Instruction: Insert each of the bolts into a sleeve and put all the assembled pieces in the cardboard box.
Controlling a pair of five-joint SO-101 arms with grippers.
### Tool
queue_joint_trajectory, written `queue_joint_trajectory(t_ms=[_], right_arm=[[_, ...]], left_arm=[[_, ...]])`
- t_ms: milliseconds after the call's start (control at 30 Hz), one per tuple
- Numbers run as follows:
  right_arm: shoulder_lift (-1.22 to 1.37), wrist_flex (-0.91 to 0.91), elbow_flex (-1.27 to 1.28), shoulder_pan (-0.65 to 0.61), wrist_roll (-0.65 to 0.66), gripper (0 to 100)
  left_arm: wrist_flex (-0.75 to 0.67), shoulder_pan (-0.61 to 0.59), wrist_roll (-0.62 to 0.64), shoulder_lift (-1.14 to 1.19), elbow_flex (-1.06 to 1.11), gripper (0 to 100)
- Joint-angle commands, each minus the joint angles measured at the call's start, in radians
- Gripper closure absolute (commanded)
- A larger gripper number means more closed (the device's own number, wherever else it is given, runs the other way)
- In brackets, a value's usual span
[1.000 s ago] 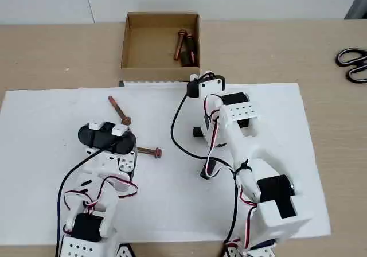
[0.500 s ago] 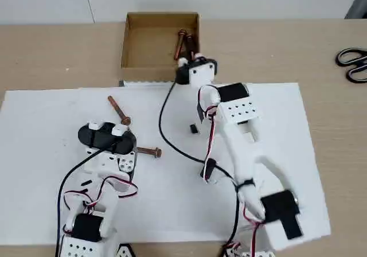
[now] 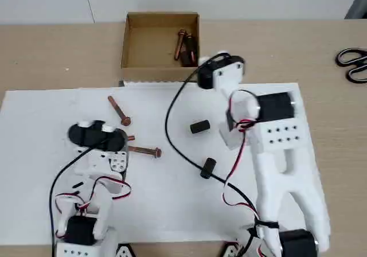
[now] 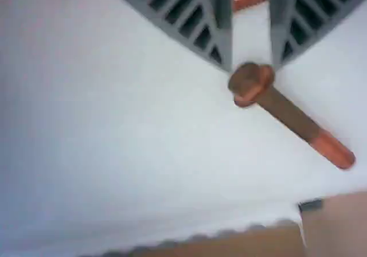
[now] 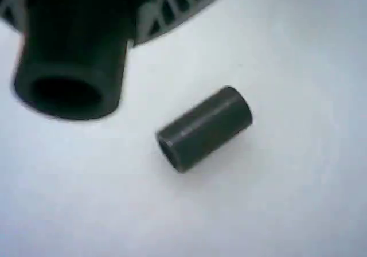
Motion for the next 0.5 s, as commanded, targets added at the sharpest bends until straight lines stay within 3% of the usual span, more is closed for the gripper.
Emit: queue_joint_trajectory(t_ms=[0,300,467], right_arm=[[-0.104,0.031,0.014,0.082,0.009,99.5],[-0.328,-0.021,0.31,0.122,0.015,99.5],[-0.392,-0.042,0.422,0.124,0.015,99.5]], left_arm=[[0.077,-0.008,-0.037,0.029,-0.177,95],[0.107,-0.006,-0.12,0.463,-0.509,95],[0.11,-0.006,-0.247,0.766,-0.679,95]])
